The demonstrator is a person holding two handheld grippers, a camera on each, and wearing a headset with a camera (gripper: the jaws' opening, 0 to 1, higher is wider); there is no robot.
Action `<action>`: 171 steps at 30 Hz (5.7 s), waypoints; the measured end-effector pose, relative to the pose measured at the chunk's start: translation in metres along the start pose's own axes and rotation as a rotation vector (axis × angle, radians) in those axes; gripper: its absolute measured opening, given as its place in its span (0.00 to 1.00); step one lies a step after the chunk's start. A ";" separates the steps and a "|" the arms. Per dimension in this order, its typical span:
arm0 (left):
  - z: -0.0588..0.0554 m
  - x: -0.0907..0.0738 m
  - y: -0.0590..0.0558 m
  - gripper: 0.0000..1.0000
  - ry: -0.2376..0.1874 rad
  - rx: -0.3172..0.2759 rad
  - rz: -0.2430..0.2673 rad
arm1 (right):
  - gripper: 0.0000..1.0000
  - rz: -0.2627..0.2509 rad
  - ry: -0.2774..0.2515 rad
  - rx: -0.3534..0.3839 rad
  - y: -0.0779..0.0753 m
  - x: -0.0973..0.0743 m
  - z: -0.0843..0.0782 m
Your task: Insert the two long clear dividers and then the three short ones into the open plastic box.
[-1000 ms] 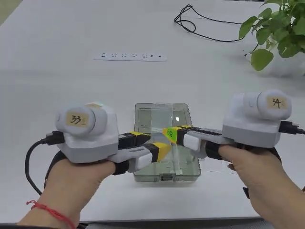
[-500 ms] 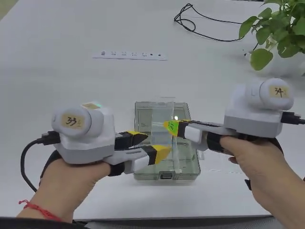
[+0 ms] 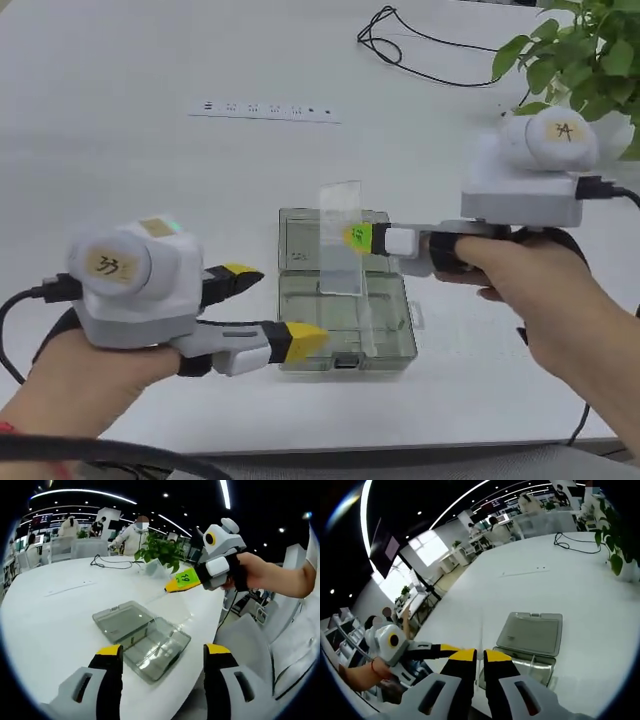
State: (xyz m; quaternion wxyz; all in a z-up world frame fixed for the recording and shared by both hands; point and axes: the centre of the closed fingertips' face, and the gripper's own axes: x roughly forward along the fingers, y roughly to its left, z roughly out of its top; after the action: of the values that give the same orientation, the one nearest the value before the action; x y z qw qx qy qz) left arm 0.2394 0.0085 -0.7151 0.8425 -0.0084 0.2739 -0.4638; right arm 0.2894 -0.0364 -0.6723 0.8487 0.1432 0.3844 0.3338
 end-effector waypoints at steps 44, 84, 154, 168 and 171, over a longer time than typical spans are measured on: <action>-0.028 -0.007 0.011 0.99 0.030 0.140 -0.142 | 0.06 -0.325 0.450 0.289 -0.065 0.052 -0.082; -0.034 -0.007 0.010 0.97 0.021 0.109 -0.140 | 0.07 -0.379 0.481 0.088 -0.063 0.066 -0.092; -0.017 -0.023 0.004 0.98 -0.006 0.072 0.036 | 0.37 -0.028 0.196 -0.274 -0.077 -0.037 -0.034; -0.017 -0.025 0.004 0.98 -0.005 0.066 0.048 | 0.52 0.080 0.431 -0.755 -0.118 -0.042 -0.083; -0.018 -0.024 0.005 0.98 -0.002 0.064 0.049 | 0.53 0.117 0.490 -0.837 -0.123 -0.037 -0.095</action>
State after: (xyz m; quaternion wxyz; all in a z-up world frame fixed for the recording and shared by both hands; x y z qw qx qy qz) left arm 0.2244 0.0346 -0.7207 0.8538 0.0250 0.2580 -0.4515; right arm 0.2567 -0.1532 -0.7766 0.6980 -0.2720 0.3967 0.5306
